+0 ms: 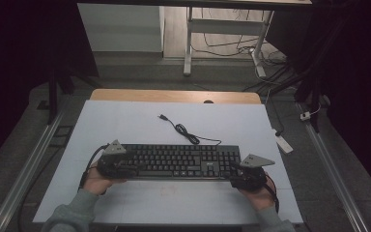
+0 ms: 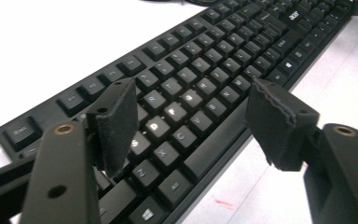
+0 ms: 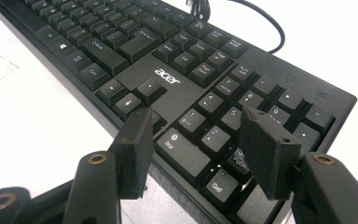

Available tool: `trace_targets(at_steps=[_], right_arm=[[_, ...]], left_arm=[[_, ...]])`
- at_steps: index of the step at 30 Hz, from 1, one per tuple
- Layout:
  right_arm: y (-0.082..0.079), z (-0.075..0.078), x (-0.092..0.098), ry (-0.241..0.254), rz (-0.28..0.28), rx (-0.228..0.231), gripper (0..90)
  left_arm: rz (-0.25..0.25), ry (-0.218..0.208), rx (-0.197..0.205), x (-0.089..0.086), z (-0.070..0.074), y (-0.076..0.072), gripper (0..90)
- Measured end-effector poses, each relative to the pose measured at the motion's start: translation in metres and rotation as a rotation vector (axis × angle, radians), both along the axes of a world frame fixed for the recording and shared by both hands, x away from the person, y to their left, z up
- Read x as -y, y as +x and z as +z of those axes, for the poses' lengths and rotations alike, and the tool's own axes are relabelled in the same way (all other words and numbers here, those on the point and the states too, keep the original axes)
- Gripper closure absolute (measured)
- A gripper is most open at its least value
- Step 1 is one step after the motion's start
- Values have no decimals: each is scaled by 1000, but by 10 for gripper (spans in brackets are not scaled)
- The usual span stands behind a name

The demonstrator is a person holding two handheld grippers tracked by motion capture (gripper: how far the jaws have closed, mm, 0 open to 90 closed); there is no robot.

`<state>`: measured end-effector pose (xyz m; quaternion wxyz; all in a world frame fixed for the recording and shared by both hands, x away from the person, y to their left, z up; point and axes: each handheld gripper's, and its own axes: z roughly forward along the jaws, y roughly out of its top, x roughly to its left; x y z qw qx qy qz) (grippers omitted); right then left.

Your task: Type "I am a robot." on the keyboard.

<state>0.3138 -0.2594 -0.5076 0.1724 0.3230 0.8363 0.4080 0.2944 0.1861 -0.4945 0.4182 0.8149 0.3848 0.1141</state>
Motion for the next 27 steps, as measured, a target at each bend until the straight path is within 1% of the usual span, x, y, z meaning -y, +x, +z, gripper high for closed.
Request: trace_targets(at_steps=[6,13,17,20,24,27], right_arm=[[0,0,0,0,4,1,450],[0,0,0,-5,0,1,450],[0,0,0,-4,0,2,449],[0,0,0,-1,1,2,449],[0,0,0,3,0,4,449],[0,-1,0,4,1,4,449]], left_arm=[[-37,21,6,10,-1,-2,451],[-56,39,6,19,-3,-2,533],[-73,41,-6,24,-5,-1,652],[-79,41,-21,28,-7,0,751],[-85,41,-32,32,-9,1,886],[-98,48,-38,35,-10,1,891]])
